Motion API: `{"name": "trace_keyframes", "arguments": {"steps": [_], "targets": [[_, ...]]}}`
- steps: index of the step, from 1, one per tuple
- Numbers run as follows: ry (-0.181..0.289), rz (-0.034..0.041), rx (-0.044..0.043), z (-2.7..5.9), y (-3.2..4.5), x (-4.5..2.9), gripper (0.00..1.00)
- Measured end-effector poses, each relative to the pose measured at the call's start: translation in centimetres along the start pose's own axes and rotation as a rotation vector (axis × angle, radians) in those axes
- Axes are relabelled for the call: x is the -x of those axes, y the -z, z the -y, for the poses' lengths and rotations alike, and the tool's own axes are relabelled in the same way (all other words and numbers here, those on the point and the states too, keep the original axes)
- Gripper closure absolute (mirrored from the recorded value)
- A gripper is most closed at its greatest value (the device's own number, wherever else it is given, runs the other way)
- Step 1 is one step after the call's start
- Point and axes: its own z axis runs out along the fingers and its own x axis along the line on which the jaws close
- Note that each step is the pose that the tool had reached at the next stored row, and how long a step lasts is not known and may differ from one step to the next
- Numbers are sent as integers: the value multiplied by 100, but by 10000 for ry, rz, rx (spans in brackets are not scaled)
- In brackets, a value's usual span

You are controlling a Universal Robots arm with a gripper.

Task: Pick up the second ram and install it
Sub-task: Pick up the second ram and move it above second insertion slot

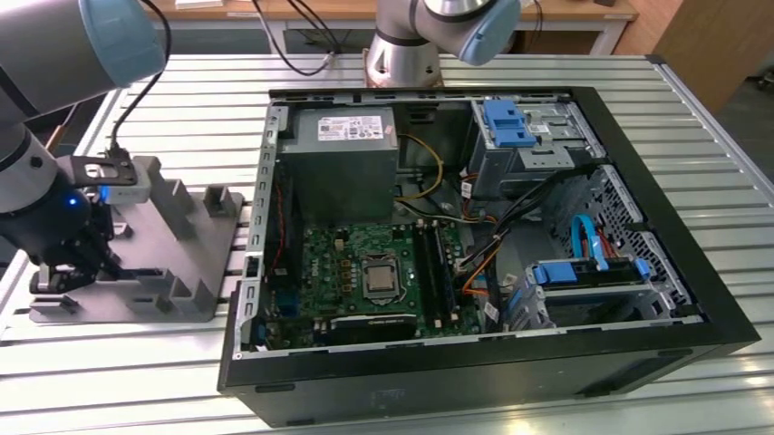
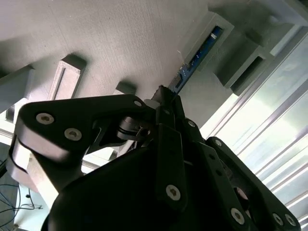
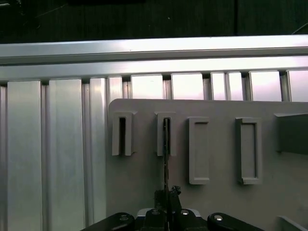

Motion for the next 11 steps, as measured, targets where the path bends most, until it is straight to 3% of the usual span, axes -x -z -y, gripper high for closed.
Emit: {"name": "trace_keyframes", "arguments": {"steps": [11], "targets": [[0, 2, 0, -14, 283, 11, 86]]}}
